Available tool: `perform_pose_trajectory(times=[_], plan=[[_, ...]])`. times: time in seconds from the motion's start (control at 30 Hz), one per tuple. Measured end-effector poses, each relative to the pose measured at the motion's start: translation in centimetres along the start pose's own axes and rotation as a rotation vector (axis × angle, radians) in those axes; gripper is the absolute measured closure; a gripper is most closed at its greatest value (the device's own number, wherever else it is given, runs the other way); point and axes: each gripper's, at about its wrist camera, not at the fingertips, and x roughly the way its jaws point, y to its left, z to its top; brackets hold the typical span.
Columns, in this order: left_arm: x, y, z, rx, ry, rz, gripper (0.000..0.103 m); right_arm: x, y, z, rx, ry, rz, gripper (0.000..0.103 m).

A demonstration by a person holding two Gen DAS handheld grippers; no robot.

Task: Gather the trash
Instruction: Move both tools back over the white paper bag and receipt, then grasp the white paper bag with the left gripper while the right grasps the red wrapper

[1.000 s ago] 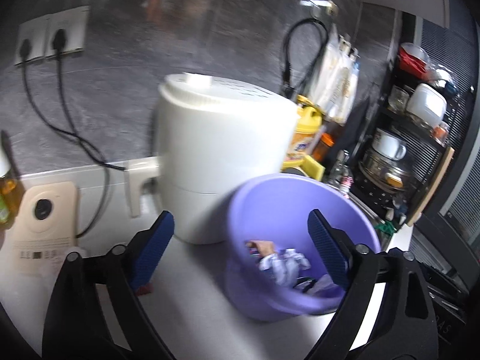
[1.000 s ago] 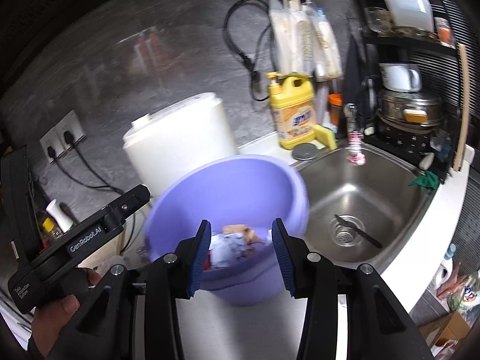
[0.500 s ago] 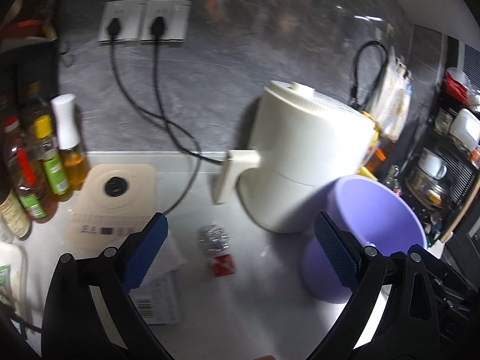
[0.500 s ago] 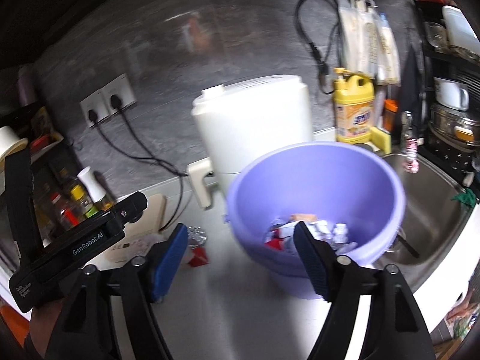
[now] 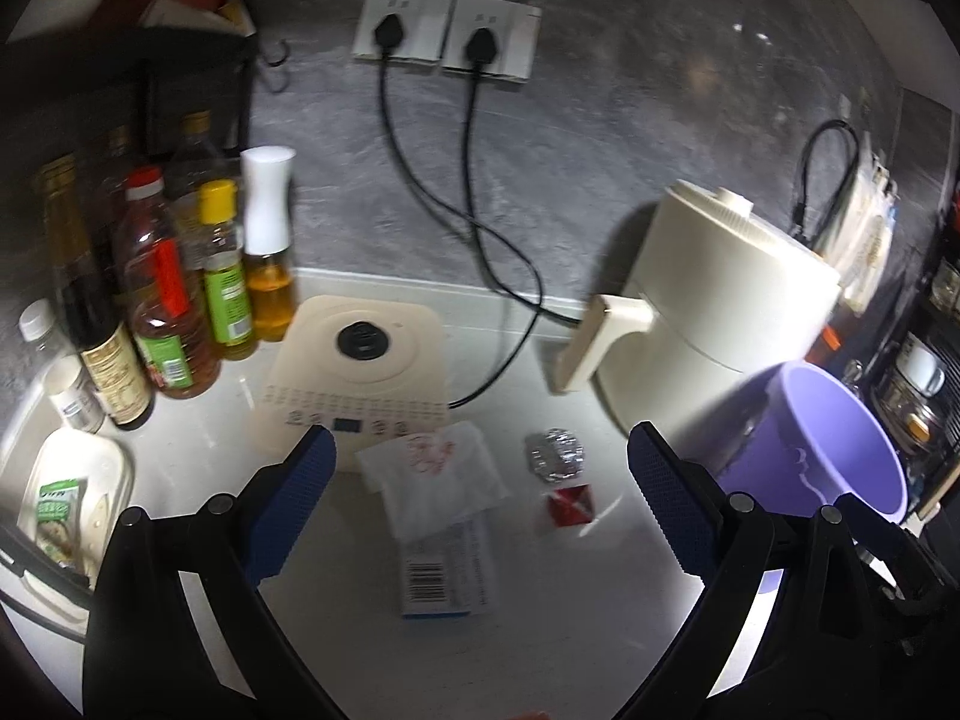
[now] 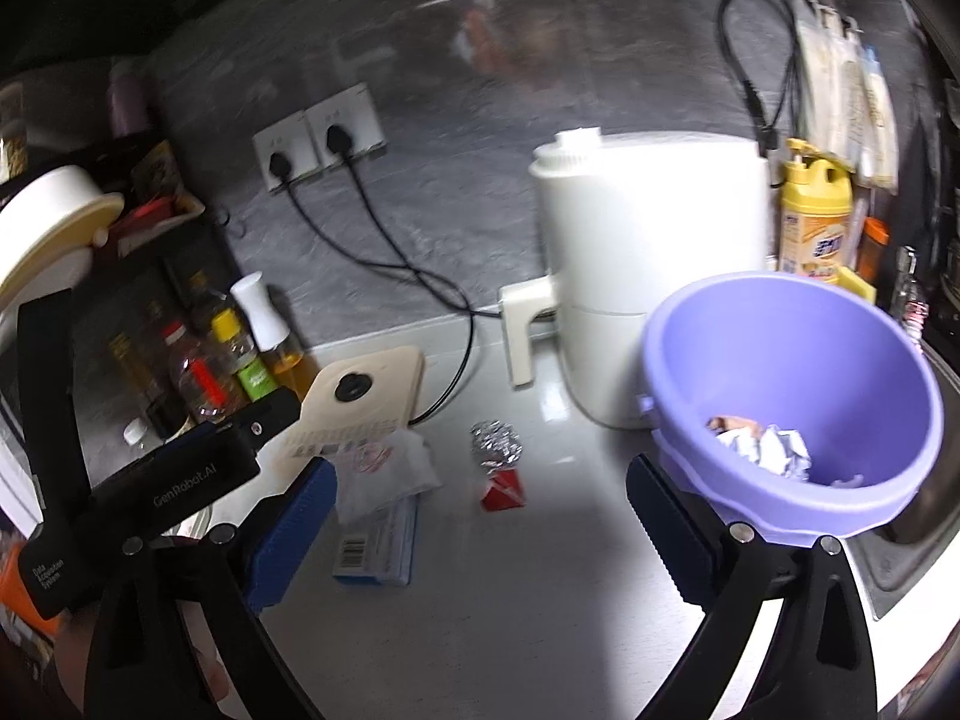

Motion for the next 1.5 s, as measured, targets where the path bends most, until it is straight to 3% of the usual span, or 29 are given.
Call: perform_pose_trajectory(times=[0.33, 0.4, 0.8, 1.4, 1.5], plan=[[2.0, 2.6, -1.1, -0.040, 0.035, 0.040, 0.006, 3.0, 1.1, -1.1, -0.028, 0.064, 0.030, 0.008], [2.8, 3.0, -1.4, -0.048, 0.049, 0.040, 0.007, 3.7, 1.0, -1.3, -0.032, 0.081, 0.032, 0.013], [7.6, 5.1, -3.5, -0.101, 0.142, 0.071, 0.034, 9.6, 0.1, -2.5, -0.020, 0.186, 0.036, 0.034], [13.9, 6.1, -4.3, -0.138, 0.235, 0.069, 0.037, 16.8, -0.3, -2.8, -0.028, 0.297, 0.006, 0.042], [14.5, 6.0, -4.3, -0.139, 0.245, 0.064, 0.046, 17.6, -0.6, -2.8, -0.028, 0.305, -0.002, 0.042]])
